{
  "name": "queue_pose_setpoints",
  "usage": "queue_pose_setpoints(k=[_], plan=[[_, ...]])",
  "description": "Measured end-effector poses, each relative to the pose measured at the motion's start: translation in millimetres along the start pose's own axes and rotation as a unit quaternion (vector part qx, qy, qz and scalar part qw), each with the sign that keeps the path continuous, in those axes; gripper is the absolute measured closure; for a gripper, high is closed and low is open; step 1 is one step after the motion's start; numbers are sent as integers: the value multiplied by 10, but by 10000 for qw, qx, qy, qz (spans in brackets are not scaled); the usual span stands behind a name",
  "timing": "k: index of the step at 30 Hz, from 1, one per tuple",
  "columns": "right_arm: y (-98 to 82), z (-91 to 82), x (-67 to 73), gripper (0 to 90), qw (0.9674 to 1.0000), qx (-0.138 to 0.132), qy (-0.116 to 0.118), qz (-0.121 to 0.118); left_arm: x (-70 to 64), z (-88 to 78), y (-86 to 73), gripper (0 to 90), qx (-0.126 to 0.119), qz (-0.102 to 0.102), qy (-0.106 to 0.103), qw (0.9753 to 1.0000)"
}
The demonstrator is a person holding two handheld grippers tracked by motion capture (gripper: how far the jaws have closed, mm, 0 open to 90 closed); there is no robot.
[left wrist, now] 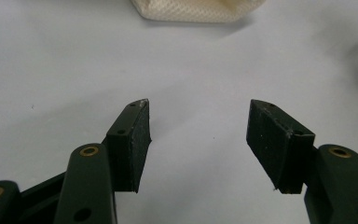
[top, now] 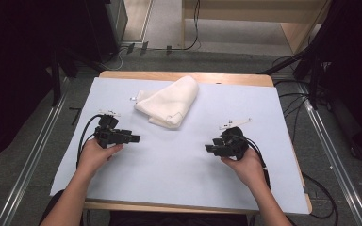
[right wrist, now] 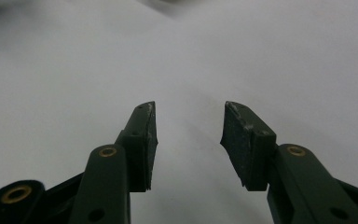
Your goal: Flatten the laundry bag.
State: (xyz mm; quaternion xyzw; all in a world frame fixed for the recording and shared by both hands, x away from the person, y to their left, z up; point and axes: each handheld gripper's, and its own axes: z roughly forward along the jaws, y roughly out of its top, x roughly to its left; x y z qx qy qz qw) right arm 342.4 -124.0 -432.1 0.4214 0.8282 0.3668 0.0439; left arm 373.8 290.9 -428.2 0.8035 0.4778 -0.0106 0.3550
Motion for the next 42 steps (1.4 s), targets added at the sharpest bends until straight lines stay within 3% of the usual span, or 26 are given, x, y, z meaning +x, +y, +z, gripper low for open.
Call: queue_pose_setpoints(k=[4,12,14,21,42], plan=[[61,13,39,568,10000,19,19,-39,-27,-21,-11,401,45,100,39,9999],[291,26,96,586,9999,9,41,-147,-10,-35,-15,400,8,79,51,10000],[428,89,141,597,9996,47,80,-275,-1,-42,-19,400,-17,75,50,10000],[599,305,165,611,9994,110,263,-203,17,-71,-28,401,-40,60,21,10000],[1348,798,351,588,9972,324,380,-551,-10,-171,-67,434,-192,131,15,9997]])
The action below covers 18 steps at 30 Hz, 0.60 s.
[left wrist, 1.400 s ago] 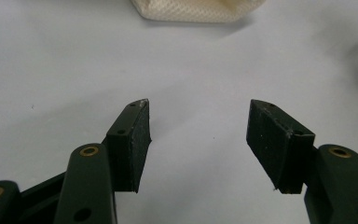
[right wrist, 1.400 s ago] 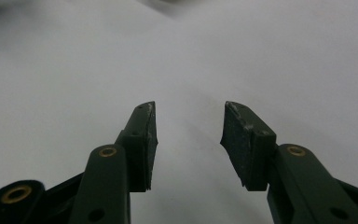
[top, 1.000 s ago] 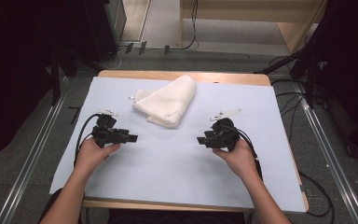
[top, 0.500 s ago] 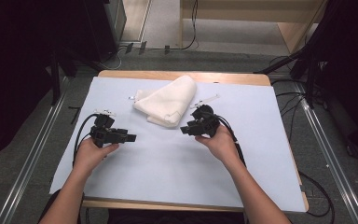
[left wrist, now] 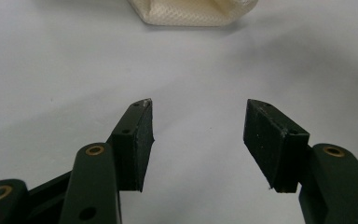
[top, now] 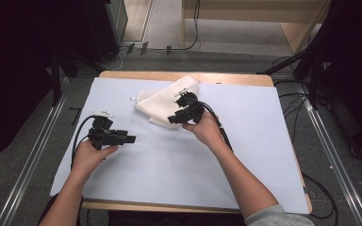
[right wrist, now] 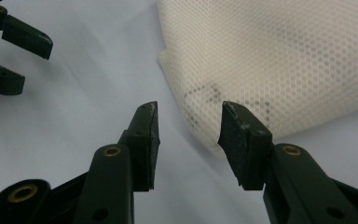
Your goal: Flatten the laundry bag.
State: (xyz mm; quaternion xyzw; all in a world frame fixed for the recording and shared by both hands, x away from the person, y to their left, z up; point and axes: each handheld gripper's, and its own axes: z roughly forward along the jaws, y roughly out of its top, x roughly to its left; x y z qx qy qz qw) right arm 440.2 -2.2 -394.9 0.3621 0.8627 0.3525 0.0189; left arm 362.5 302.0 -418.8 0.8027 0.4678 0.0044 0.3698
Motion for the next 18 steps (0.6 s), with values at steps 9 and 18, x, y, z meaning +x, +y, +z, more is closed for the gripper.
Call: queue_pose_setpoints(k=[9,18], plan=[[279,238,38,562,9999,109,-45,-93,2,-9,2,435,0,-19,-35,10000],[441,641,74,441,9995,227,-177,-88,28,-60,3,431,-170,14,-40,9998]])
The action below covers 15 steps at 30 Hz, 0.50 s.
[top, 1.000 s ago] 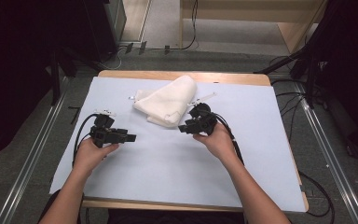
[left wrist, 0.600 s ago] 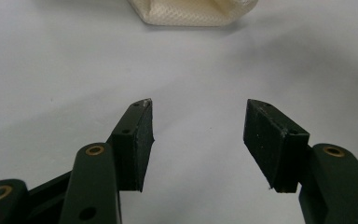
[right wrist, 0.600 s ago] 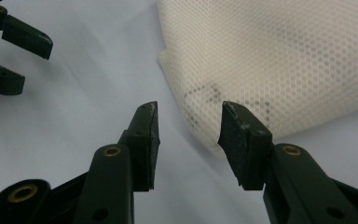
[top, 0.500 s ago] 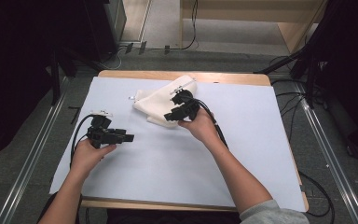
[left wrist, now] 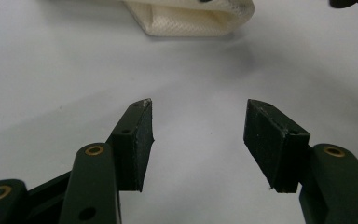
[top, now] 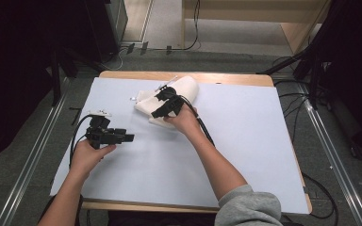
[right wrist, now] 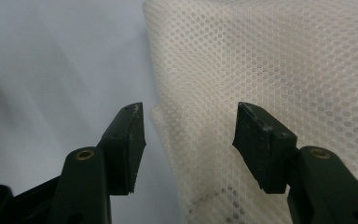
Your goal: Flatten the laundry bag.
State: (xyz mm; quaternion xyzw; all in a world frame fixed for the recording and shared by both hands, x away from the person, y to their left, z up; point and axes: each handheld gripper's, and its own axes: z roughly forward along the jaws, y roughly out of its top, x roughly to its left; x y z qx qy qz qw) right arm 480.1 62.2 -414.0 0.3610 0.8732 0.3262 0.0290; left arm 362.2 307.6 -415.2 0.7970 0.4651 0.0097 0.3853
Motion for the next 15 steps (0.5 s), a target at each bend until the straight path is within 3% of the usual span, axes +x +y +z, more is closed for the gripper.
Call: queue_pose_setpoints(k=[3,12,15], plan=[[10,79,-4,436,9999,90,-101,-48,-2,-20,-1,419,-102,116,3,9999],[-3,321,-11,438,9991,251,-351,-48,45,-28,-5,399,-92,37,39,9999],[-8,349,13,512,9986,248,-450,-139,41,-15,-4,397,-67,24,57,10000]])
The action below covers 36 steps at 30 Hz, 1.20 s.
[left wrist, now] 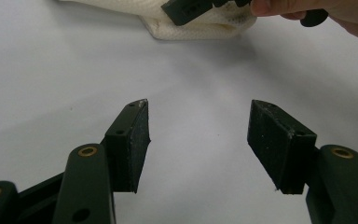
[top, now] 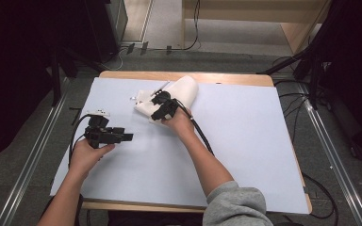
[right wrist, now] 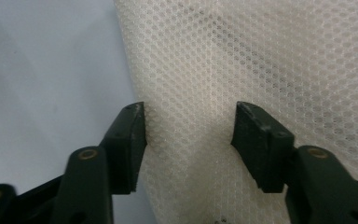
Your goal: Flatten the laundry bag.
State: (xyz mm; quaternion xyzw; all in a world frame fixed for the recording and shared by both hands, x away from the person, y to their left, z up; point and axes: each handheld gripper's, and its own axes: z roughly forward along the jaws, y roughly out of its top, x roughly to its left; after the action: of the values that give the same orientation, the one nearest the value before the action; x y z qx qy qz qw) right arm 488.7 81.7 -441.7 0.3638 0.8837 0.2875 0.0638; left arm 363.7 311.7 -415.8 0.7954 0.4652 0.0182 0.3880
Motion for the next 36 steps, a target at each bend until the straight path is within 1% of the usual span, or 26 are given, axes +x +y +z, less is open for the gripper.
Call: queue_pose_setpoints(k=[1,2,3,5,6,7,9,12,13,14,15,16,17,20,22,23,24,25,26,27,31,32,33,34,35,36], plan=[[0,0,0,512,10000,0,0,0,-2,4,0,397,8,8,9,10000],[-1,8,14,546,10000,16,-67,-11,-4,4,2,397,26,24,21,10000],[-1,5,17,663,10000,-12,-73,15,-5,8,2,397,29,25,7,10000],[-1,-4,2,743,9999,-25,-7,105,-4,12,2,397,41,23,25,10000],[-1,-4,2,743,9999,-25,-7,105,-4,12,2,397,41,23,25,10000],[-3,-10,-2,791,9999,-26,-12,119,-1,16,0,397,31,4,19,10000],[-4,-62,-17,858,9997,-40,95,203,9,16,-1,397,42,-13,20,10000],[-3,-124,-7,864,9998,-69,106,169,14,15,0,398,43,-8,38,10000],[-5,-169,3,864,9998,-106,88,123,15,17,0,398,47,-23,25,10000],[-26,-283,28,864,9996,-241,98,82,14,21,0,398,36,-33,29,10000],[-41,-335,33,864,9995,-299,78,39,8,28,1,398,53,-29,38,10000],[-41,-335,33,864,9995,-299,78,39,8,28,1,398,53,-29,38,10000],[-75,-421,33,862,9991,-415,89,22,-2,39,4,398,59,-12,59,10000],[-180,-570,6,857,9980,-596,190,88,-24,62,6,398,81,16,48,10000],[-259,-638,-22,854,9974,-664,251,142,-37,76,9,398,97,33,46,9999],[-259,-638,-22,854,9974,-664,251,142,-37,76,9,398,97,33,46,9999],[-361,-708,-67,853,9964,-733,346,238,-41,84,12,398,101,39,37,9999],[-361,-708,-67,853,9964,-733,346,238,-46,91,15,398,111,51,32,9999],[-462,-774,-107,852,9959,-798,327,288,-54,105,22,399,125,62,44,9999],[-462,-774,-107,852,9959,-798,327,288,-54,105,22,399,125,62,44,9999],[-633,-896,-166,847,9938,-953,404,408,-72,155,51,403,65,73,-11,10000],[-676,-927,-171,845,9935,-992,397,399,-76,176,64,403,60,68,-45,9999],[-789,-991,-177,838,9931,-1022,436,368,-82,194,74,403,50,59,-57,10000],[-789,-991,-177,838,9931,-1022,436,368,-82,203,82,403,72,90,-62,9999],[-828,-1010,-183,837,9934,-993,449,358,-89,221,91,403,77,92,-73,9999],[-895,-1037,-195,833,9932,-989,520,315,-91,230,97,403,88,110,-79,9999]])
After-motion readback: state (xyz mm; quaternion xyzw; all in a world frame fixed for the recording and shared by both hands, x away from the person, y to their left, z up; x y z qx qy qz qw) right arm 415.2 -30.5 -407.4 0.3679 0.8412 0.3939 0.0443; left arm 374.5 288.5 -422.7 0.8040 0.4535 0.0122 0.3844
